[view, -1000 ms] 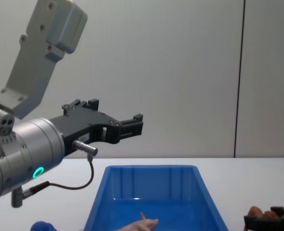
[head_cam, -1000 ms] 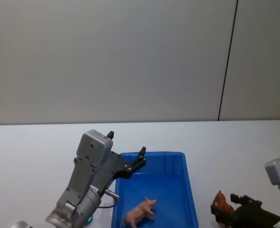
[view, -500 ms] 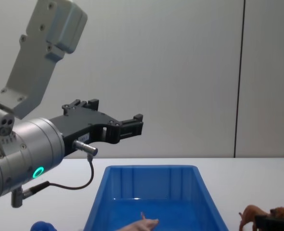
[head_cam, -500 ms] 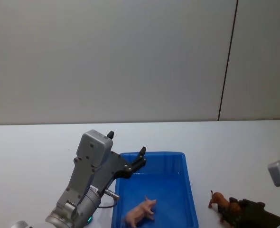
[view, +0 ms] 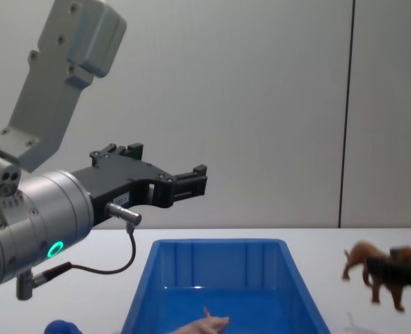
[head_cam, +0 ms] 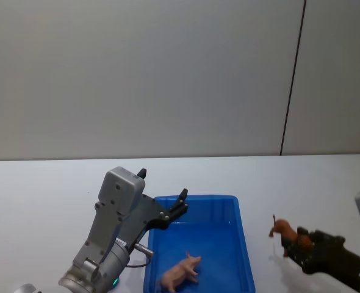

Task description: Pick up the two dolls from the table and place them into the box.

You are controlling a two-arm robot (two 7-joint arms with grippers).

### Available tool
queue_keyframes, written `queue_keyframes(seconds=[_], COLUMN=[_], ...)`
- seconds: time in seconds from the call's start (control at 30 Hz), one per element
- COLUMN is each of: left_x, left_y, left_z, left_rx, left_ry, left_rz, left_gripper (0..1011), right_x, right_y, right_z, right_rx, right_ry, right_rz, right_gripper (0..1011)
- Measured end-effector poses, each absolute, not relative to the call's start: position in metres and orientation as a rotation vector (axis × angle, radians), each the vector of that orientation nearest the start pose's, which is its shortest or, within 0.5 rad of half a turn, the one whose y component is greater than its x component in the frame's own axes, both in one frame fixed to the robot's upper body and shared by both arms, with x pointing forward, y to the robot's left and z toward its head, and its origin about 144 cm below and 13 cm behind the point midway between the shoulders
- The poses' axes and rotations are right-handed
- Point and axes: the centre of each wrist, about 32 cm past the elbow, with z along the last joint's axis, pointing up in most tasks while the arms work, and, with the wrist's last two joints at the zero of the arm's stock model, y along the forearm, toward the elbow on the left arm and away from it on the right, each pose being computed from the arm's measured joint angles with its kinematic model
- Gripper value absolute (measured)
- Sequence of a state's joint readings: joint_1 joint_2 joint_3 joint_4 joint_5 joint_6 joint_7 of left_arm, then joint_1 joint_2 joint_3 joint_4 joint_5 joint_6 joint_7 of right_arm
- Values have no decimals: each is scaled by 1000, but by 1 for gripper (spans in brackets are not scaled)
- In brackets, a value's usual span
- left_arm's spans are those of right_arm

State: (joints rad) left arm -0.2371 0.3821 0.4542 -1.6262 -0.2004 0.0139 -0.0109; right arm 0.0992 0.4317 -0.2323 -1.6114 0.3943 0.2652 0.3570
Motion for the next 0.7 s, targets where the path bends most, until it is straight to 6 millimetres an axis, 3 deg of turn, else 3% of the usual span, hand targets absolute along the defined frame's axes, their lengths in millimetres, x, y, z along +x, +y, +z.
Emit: queue_keyframes(seconds=[0.4, 0.7], left_x=[492, 492], left_y=[198, 198], left_z=[1204, 1204], left_rx=[61, 61], left_ry=[-268, -268], left_rz=[1124, 1124], left_gripper=[1001, 1001], right_x=[486, 492], right_y=[-262, -243], right_z=[1213, 1225], right_rx=[-88, -65], right_ry=[22, 31], right_rz=[-926, -854], right_gripper=[420, 420])
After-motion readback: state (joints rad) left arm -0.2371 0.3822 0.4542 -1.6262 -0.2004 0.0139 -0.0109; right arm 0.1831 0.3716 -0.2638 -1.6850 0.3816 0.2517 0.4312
